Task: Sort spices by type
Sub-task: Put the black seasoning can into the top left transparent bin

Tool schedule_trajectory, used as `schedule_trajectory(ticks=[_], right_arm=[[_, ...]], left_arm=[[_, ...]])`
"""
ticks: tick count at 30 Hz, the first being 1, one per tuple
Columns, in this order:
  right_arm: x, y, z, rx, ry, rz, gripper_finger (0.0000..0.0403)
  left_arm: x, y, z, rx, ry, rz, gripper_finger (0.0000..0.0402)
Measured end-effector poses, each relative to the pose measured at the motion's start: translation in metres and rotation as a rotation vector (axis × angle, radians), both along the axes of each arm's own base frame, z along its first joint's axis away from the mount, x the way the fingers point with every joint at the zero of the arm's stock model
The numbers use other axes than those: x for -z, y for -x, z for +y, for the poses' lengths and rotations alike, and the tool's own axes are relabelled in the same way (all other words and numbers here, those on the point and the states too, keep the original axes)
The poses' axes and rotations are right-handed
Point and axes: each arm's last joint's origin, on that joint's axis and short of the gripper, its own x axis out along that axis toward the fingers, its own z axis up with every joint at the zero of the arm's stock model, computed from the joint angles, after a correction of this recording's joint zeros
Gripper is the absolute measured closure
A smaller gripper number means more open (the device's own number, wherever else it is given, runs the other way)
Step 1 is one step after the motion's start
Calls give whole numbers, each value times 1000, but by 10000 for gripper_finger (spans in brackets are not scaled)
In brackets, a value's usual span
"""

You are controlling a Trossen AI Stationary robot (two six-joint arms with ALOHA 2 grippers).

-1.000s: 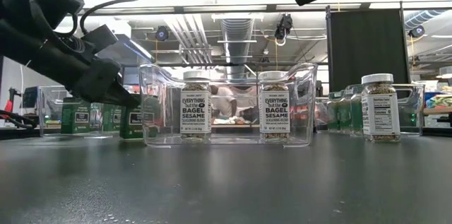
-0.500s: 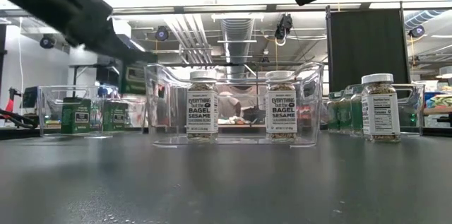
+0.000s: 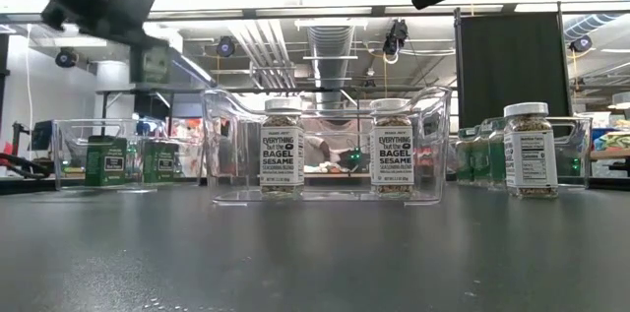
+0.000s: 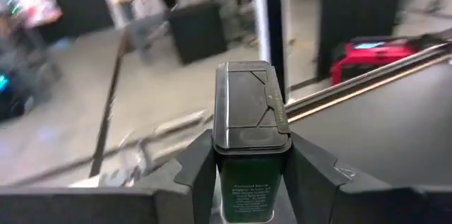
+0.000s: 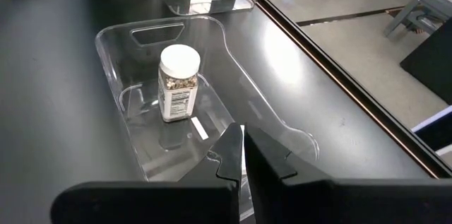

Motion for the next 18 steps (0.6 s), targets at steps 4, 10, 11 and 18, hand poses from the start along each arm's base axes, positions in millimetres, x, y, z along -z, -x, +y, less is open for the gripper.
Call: schedule_trajectory(ticks=[4,10,11,18], right_arm=[[0,0,0,-3,5,5,394],[0,0,0,-8,12,10,394],[0,0,0,-9,13,10,394],[1,0,-1,-14,24,18,394]], left_arm=[[17,6,13,-74,102,7,279],[7,8,22,-65,162,91,279],[0,8,23,-58,166,96,279],[-26,11,37,-103,153,132,279]])
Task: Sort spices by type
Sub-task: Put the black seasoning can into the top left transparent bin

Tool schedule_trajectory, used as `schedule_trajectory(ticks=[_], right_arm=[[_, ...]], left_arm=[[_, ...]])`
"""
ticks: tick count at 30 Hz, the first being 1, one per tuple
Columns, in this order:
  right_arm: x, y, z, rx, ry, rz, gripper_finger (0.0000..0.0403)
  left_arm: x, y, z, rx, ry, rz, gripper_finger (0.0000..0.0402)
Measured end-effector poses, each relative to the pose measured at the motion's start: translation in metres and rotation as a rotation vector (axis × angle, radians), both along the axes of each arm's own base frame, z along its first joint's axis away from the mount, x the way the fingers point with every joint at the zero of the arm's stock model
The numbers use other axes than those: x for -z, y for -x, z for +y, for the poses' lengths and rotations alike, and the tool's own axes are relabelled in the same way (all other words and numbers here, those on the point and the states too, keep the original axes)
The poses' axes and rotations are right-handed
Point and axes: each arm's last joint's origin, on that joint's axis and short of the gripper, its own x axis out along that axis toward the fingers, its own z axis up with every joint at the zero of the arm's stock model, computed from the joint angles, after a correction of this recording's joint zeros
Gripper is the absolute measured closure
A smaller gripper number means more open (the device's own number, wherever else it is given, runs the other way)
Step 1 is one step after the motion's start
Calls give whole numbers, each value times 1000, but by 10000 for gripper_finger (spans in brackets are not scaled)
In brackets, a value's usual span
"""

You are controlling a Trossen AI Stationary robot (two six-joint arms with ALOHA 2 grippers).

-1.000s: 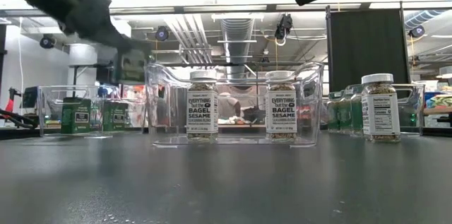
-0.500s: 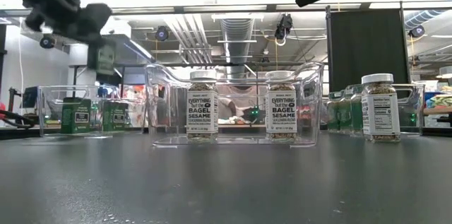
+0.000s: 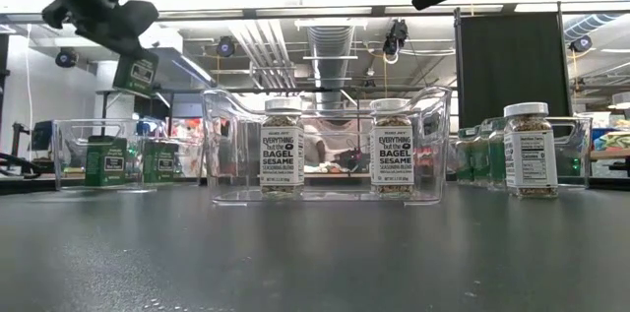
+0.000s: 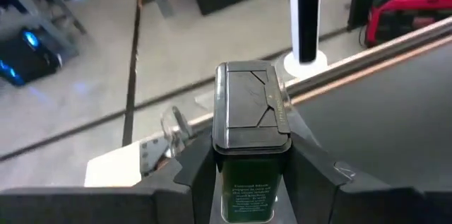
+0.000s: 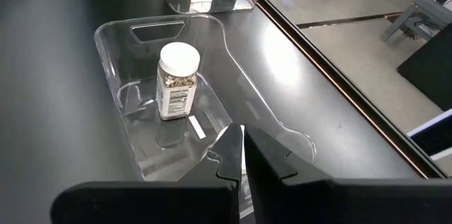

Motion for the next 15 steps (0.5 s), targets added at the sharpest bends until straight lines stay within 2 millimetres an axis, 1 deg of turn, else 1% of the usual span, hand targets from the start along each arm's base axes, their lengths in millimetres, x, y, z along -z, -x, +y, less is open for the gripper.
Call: schedule_trajectory(ticks=[5,9,12,15], right_arm=[[0,0,0,-5,7,6,394],[0,0,0,-11,15,11,394],[0,0,0,-11,13,8,394],[0,0,0,-11,13,8,394]], left_arm=[[7,-1,5,19,88,42,279],[13,-3,11,6,124,96,279],[15,-6,16,-12,122,117,279],[12,-11,22,22,114,128,279]])
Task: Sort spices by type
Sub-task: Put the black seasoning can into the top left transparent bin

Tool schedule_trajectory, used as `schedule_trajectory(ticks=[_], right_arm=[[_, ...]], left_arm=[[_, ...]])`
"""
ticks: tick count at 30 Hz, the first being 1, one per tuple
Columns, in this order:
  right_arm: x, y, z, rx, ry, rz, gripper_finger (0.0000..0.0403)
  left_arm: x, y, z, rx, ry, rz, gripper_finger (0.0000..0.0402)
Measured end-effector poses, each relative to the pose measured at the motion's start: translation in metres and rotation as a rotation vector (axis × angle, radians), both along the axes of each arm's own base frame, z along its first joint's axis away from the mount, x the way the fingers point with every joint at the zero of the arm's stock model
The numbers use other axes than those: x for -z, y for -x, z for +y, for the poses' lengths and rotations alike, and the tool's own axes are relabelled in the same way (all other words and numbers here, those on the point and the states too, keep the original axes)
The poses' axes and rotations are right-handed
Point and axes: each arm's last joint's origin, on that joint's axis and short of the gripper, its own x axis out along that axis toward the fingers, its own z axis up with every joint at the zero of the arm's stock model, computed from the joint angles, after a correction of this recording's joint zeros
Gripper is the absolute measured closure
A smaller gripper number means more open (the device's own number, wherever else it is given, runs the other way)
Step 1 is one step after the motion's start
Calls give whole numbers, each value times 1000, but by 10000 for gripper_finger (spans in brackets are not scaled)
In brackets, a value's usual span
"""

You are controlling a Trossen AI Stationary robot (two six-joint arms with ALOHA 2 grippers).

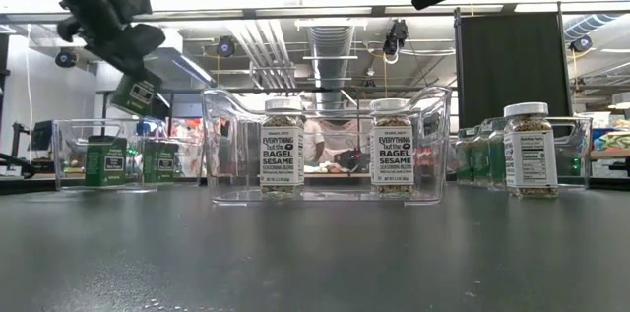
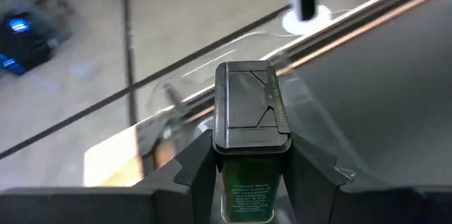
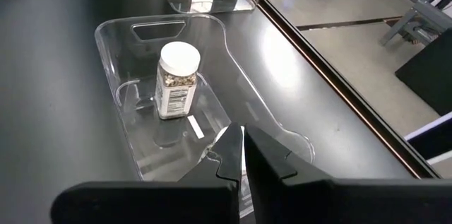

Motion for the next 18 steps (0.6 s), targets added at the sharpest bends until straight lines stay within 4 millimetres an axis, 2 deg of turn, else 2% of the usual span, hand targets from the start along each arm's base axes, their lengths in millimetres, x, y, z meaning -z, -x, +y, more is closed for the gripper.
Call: schedule_trajectory(ticks=[5,11,14,18], right_arm=[[-1,-2,-5,10,5,-1,394],[-12,-14,-29,22,71,23,394],[-19,-26,-40,-15,148,21,394],[-29,-46,-49,-163,169,-79,391]], left_arm=[[-15,-9,6,201,-3,-102,279],[-42,-15,-2,690,-86,-297,279],[-45,-15,-7,859,-125,-410,279],[-41,-21,-18,1195,-138,-614,279]])
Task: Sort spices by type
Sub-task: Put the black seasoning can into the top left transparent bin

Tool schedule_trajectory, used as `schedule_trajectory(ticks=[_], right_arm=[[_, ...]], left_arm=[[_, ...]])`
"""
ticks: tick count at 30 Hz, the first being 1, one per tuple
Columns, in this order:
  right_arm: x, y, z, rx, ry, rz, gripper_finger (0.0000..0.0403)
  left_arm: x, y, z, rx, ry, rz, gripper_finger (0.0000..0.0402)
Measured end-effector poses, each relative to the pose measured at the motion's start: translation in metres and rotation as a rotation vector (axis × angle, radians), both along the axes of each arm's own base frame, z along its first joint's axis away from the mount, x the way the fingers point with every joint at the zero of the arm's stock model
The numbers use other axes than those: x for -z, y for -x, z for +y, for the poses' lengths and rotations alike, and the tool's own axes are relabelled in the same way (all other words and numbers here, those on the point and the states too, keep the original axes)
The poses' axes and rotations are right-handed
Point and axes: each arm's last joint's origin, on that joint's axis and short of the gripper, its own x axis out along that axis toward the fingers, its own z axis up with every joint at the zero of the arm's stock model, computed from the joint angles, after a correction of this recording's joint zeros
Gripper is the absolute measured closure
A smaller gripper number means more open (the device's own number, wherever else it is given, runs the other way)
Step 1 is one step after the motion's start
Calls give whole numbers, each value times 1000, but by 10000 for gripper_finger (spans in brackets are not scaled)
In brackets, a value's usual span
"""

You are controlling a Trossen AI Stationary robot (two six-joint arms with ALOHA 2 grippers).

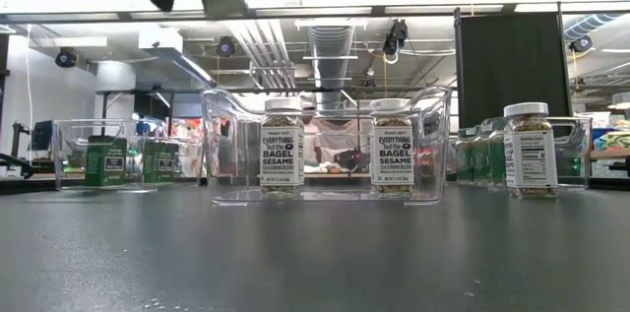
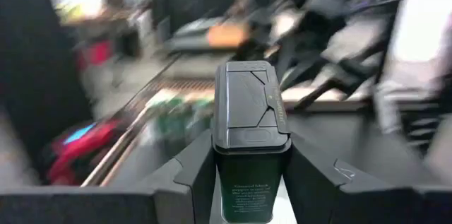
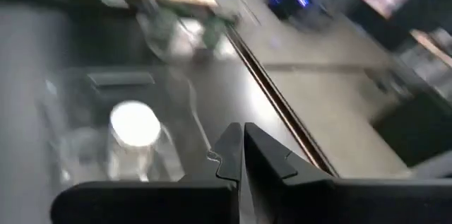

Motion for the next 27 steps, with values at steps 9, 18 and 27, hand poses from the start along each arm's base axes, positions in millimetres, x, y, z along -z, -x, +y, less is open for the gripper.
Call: schedule_trajectory(ticks=[9,18,27], right_arm=[[-17,-17,-2,-246,-60,-178,303],[-16,-38,2,-263,-31,-395,157],[-7,-59,1,-282,93,-547,95]], left_arm=[[16,-10,-14,148,-37,-171,279],[21,-18,-27,200,-90,-436,279],[24,-33,-34,223,-139,-463,279]])
